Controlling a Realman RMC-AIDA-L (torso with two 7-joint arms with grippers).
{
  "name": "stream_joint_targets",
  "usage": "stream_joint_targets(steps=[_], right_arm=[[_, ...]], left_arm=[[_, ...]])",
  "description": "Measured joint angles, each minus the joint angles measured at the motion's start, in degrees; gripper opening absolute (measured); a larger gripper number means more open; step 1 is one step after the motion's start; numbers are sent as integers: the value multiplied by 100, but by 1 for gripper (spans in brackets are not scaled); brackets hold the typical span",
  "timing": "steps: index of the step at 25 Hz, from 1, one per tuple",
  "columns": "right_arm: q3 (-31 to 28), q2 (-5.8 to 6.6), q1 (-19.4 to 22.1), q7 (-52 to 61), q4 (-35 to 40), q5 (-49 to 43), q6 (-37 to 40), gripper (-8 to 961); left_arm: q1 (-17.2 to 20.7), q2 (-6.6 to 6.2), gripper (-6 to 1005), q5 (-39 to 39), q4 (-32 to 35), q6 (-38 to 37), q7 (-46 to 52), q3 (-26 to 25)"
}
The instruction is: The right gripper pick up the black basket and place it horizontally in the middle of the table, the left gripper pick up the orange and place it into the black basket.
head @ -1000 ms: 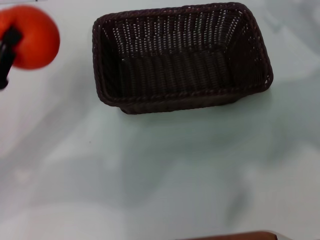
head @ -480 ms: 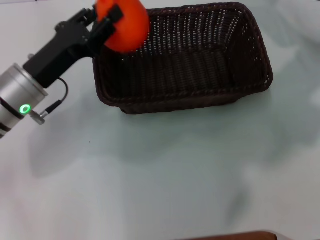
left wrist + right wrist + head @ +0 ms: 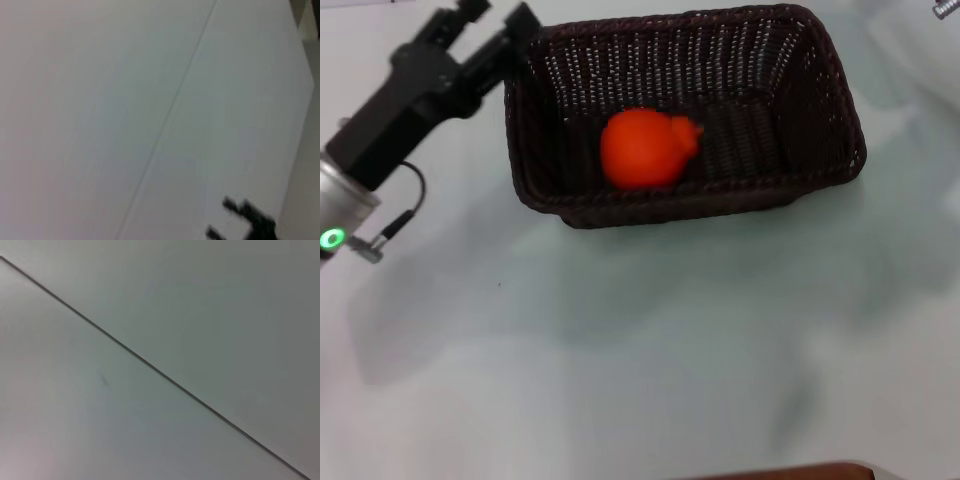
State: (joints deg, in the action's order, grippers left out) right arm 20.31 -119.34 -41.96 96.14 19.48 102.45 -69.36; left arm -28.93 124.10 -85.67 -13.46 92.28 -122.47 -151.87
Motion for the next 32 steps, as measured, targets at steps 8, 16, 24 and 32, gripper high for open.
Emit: stream_joint_targets(steps=[8,16,24,32], right_arm=[[-78,-1,178,-811,-20,134,-365,776],[-879,-13,464,-3386,-146,262,-667,775],[-1242,-19,658,-5279,-646,1395,-674,775],[-1414,-19,634,-5313,-695,1460,-623,775]], left_arm=[[976,-14,869,1307,-393,913,-24,-388],[1928,-34,895,2014,-461,1375,-432,-1292],[2370,-28,881,2557,-424,1412,-675,-1294],[2326,-20,871,2569,-388,1417,-677,-1291]])
